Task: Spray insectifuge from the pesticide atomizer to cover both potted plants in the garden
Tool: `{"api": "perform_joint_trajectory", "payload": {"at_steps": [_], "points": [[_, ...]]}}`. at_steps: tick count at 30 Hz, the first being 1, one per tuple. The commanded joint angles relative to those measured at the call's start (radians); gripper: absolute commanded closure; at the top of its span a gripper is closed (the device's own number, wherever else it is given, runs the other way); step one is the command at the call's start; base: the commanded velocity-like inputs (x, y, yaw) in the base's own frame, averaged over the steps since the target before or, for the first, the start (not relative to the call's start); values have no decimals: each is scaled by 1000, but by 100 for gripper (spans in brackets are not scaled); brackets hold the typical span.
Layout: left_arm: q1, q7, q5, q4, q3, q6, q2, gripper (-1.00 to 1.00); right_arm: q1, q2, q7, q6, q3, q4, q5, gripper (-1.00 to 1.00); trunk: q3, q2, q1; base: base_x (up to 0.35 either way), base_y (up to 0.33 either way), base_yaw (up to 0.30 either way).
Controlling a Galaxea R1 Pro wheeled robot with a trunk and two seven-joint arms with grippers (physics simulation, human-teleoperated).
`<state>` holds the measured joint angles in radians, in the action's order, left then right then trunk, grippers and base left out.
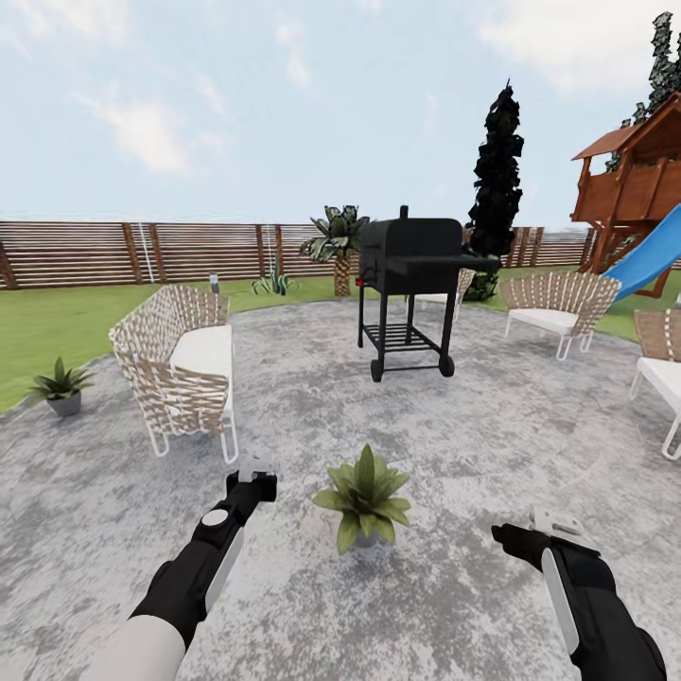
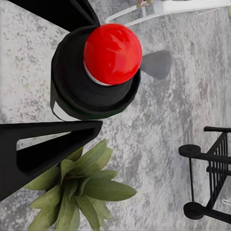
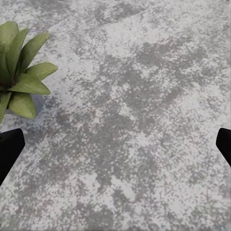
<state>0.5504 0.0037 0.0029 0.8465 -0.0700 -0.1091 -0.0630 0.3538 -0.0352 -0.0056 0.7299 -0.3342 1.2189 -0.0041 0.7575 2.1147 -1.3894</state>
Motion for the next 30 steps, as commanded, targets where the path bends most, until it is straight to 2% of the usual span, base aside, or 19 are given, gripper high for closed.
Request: {"api": "perform_joint_trajectory", "payload": {"at_steps": [1, 19, 30], "points": [[0, 0, 0, 2, -1, -5, 0, 100, 1, 0, -1, 5, 0, 1, -1, -100, -2, -7, 4, 0, 0, 0], [0, 0, 0, 2, -1, -6, 0, 100, 1, 0, -1, 5, 0, 1, -1, -100, -59, -133, 73, 0, 0, 0], [0, -1, 0, 2, -1, -4, 0, 100, 1, -2, 1, 6, -2, 3, -2, -100, -59, -133, 73, 0, 48, -1]]}}
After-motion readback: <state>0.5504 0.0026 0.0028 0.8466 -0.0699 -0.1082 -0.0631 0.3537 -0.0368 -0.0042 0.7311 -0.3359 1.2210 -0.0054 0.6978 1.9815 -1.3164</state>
